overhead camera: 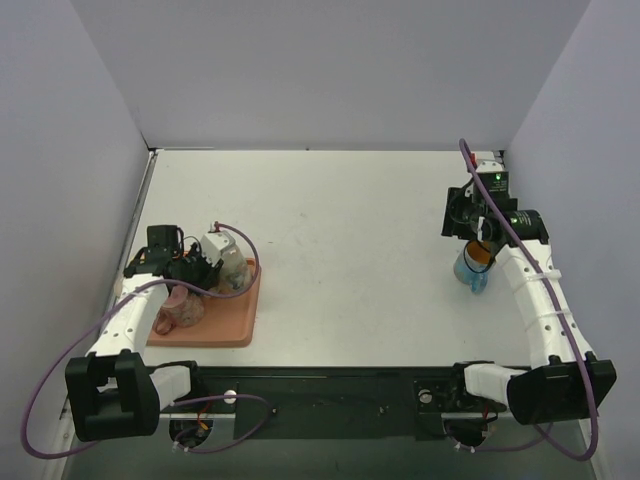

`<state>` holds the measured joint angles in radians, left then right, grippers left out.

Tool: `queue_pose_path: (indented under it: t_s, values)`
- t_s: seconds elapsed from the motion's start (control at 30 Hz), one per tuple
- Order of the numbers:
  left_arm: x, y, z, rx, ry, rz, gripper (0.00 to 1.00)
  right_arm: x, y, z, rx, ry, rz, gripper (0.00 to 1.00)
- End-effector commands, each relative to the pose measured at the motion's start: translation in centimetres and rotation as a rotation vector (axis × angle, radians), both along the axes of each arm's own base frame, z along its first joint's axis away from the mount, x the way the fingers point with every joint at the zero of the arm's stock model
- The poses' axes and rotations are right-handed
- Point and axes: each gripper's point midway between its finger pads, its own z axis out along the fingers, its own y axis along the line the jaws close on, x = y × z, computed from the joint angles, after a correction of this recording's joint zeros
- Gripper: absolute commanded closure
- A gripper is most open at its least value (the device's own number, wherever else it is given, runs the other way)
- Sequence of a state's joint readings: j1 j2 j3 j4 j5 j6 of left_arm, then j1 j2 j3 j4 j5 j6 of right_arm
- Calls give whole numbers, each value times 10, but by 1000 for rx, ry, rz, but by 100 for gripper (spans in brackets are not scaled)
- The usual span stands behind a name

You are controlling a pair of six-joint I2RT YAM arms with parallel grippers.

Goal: Turn the mug right side up

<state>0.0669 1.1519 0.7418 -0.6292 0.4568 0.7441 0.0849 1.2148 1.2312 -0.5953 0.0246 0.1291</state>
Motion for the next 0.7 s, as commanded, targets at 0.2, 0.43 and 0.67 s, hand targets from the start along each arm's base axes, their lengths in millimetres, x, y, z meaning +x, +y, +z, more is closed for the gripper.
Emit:
queue_pose_path:
  t_s: [0.2, 0.43, 0.67]
  values:
    - [7, -21, 39, -153, 15, 113, 100, -15, 46, 18, 104, -88, 120, 44]
    - [17, -25, 92, -266, -32, 270, 100, -21, 158, 32, 260, -221, 350, 23]
    - [25, -54, 167, -538, -55, 338, 100, -26, 290, 86, 661, -390, 522, 23]
